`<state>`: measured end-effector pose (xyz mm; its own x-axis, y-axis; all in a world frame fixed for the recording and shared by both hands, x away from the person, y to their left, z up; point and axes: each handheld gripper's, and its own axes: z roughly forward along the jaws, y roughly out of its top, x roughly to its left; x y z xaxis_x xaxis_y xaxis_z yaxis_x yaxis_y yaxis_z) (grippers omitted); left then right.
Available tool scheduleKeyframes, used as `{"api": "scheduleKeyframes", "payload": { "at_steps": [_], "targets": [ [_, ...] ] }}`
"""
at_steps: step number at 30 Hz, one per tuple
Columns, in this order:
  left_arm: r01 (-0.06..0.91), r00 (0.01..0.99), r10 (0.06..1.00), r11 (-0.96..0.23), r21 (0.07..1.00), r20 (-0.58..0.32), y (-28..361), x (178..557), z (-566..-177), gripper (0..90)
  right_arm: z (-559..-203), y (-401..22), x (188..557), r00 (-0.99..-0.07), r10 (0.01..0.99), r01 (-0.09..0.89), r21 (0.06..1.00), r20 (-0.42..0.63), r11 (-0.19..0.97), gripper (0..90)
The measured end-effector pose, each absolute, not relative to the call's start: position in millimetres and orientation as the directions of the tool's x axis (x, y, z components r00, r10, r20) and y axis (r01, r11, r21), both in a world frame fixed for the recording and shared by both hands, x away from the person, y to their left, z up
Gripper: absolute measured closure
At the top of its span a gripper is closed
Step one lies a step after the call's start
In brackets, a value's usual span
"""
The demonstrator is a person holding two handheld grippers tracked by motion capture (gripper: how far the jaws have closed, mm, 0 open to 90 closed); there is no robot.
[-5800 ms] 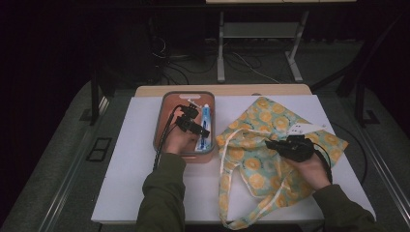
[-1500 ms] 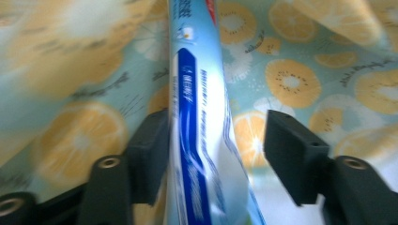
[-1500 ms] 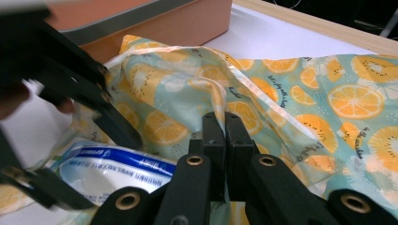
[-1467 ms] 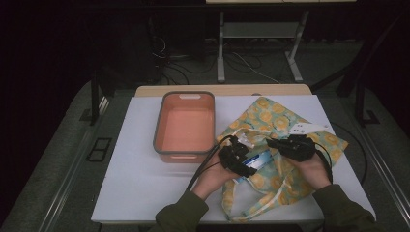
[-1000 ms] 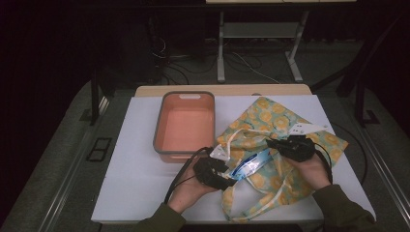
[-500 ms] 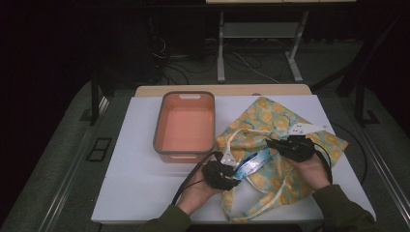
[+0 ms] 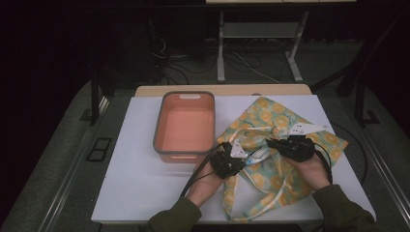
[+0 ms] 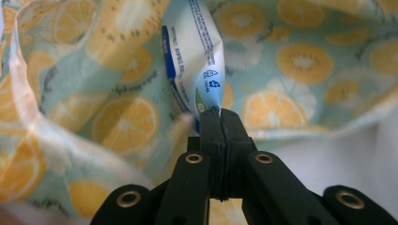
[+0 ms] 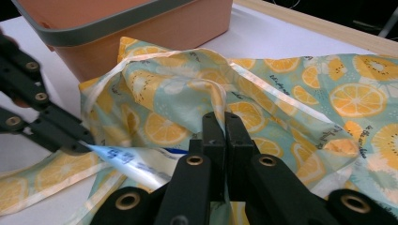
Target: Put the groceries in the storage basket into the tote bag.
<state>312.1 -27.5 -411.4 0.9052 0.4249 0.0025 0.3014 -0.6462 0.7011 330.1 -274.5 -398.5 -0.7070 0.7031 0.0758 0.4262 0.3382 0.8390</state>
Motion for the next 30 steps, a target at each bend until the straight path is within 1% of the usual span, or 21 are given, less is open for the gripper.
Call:
{"api": "scheduleKeyframes", "payload": {
  "at_steps": [10,16,20,23,26,30],
  "targets": [
    [0.342,0.885,0.464,-0.586,0.735,-0.042,-67.2,343.0,-411.1,89.6,-397.8,-275.6,330.1,-0.708,0.702,0.425,0.841,0.077,0.336,88.8],
    [0.367,0.872,0.485,-0.57,0.735,-0.059,-87.7,360.1,-415.5,89.7,-395.8,-279.4,329.7,-0.702,0.707,0.425,0.846,0.083,0.322,88.8],
    [0.402,0.858,0.503,-0.53,0.747,-0.105,-95.1,368.5,-420.9,89.6,-394.3,-282.9,330.0,-0.699,0.71,0.424,0.85,0.086,0.314,88.9],
    [0.416,0.852,0.509,-0.515,0.749,-0.123,-95.3,371.4,-421.7,89.3,-394.0,-283.8,330.3,-0.698,0.711,0.425,0.85,0.09,0.31,88.8],
    [0.41,0.857,0.5,-0.514,0.753,-0.125,-90.6,369.6,-419.1,87.9,-393.7,-283.4,330.0,-0.699,0.709,0.426,0.85,0.091,0.311,88.8],
    [0.404,0.856,0.5,-0.485,0.776,-0.133,-76.7,361.7,-407.0,76.7,-394.2,-283.6,331.4,-0.698,0.71,0.428,0.85,0.094,0.308,88.8]
  ]
}}
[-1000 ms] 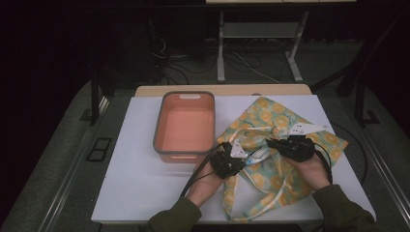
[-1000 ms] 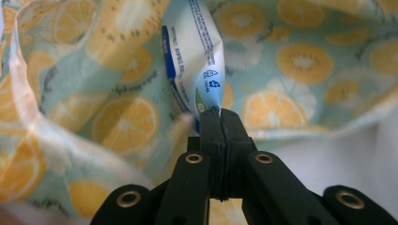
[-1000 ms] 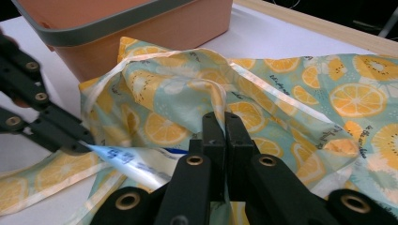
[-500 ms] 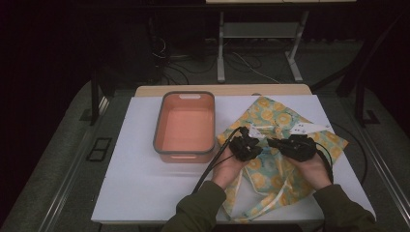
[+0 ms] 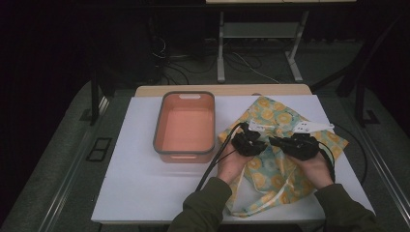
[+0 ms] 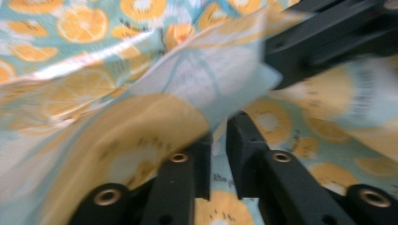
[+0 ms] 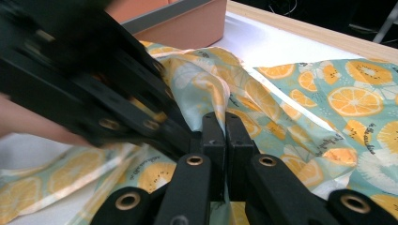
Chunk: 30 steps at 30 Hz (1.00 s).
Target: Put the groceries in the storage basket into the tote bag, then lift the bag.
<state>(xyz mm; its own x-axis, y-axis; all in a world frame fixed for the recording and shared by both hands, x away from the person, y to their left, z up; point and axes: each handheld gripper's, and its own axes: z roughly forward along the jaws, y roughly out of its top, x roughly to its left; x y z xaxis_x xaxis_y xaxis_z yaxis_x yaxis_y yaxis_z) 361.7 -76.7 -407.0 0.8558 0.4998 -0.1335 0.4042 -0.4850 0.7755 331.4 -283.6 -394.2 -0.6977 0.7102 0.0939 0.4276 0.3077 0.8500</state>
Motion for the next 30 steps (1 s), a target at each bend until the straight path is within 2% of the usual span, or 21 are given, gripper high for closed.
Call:
{"api": "scheduleKeyframes", "payload": {
  "at_steps": [5,19,26,30],
  "targets": [
    [0.384,0.861,0.495,-0.478,0.79,-0.118,-53.0,343.9,-393.7,64.8,-395.0,-283.3,332.1,-0.697,0.711,0.432,0.847,0.095,0.31,88.8],
    [0.413,0.837,0.537,-0.495,0.764,-0.104,13.3,290.6,-398.3,47.7,-394.7,-282.7,328.1,-0.706,0.701,0.43,0.845,0.095,0.319,88.8],
    [0.467,0.804,0.583,-0.495,0.733,-0.118,19.4,295.8,-418.4,39.4,-394.3,-283.0,326.3,-0.712,0.696,0.43,0.843,0.096,0.324,88.8],
    [0.462,0.804,0.584,-0.495,0.736,-0.113,12.1,303.1,-424.4,39.3,-393.6,-285.1,322.0,-0.718,0.69,0.428,0.842,0.095,0.33,88.8]
  ]
}}
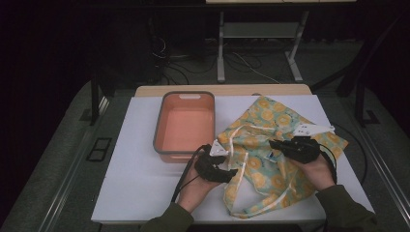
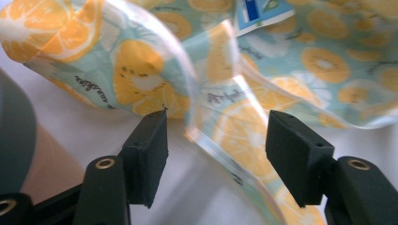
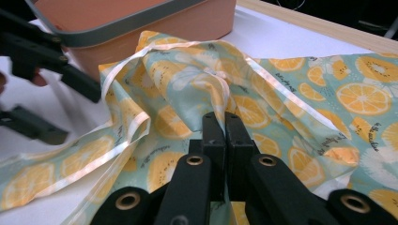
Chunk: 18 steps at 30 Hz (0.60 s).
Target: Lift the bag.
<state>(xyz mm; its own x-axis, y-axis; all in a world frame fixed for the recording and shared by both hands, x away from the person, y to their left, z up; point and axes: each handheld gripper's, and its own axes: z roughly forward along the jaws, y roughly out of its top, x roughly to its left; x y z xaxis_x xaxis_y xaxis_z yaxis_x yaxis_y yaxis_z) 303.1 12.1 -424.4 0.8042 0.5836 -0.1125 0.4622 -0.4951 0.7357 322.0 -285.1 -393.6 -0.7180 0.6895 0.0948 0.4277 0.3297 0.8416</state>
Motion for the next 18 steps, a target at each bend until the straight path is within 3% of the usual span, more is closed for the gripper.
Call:
{"api": "scheduleKeyframes", "payload": {
  "at_steps": [5,9,11,18],
  "targets": [
    [0.471,0.8,0.587,-0.488,0.735,-0.123,0.1,311.5,-431.7,44.2,-392.0,-291.9,314.1,-0.728,0.678,0.429,0.84,0.103,0.332,88.8],
    [0.453,0.82,0.559,-0.502,0.737,-0.124,-3.1,309.4,-430.9,77.6,-390.4,-292.1,301.8,-0.755,0.648,0.425,0.83,0.105,0.361,88.7],
    [0.449,0.827,0.548,-0.505,0.737,-0.129,-0.5,305.6,-425.9,87.2,-389.2,-289.6,293.3,-0.774,0.626,0.414,0.825,0.096,0.385,88.7],
    [0.458,0.844,0.512,-0.532,0.712,-0.16,23.8,288.8,-414.4,88.6,-406.0,-269.8,272.7,-0.839,0.535,0.409,0.765,0.1,0.497,88.4]
  ]
}}
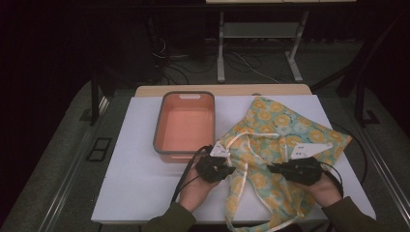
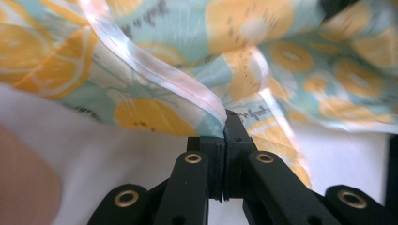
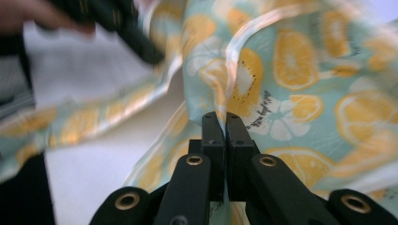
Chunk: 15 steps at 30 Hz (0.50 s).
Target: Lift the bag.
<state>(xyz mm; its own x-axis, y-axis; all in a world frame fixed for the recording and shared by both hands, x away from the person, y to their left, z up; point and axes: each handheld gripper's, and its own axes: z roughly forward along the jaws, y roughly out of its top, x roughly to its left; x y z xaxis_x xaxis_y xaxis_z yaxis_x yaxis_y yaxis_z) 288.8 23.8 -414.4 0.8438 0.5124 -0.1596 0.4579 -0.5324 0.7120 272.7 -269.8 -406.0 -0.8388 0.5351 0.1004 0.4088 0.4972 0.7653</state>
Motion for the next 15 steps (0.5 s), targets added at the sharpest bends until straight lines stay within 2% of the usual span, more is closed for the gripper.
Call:
{"api": "scheduleKeyframes", "payload": {
  "at_steps": [5,8,11,15],
  "targets": [
    [0.478,0.843,0.506,-0.554,0.681,-0.181,42.1,284.0,-423.5,88.7,-430.3,-246.2,269.1,-0.872,0.48,0.408,0.677,0.091,0.613,86.0],
    [0.492,0.836,0.515,-0.552,0.673,-0.189,49.3,285.7,-426.6,88.7,-430.6,-243.9,269.1,-0.87,0.487,0.406,0.674,0.078,0.617,72.5],
    [0.499,0.831,0.52,-0.539,0.679,-0.198,50.8,287.9,-426.3,88.7,-413.9,-252.9,263.6,-0.859,0.505,0.399,0.726,0.083,0.56,59.0],
    [0.494,0.835,0.515,-0.545,0.677,-0.195,49.0,287.8,-426.7,88.7,-401.5,-262.9,245.3,-0.858,0.502,0.398,0.752,0.103,0.525,53.3]
  ]
}}
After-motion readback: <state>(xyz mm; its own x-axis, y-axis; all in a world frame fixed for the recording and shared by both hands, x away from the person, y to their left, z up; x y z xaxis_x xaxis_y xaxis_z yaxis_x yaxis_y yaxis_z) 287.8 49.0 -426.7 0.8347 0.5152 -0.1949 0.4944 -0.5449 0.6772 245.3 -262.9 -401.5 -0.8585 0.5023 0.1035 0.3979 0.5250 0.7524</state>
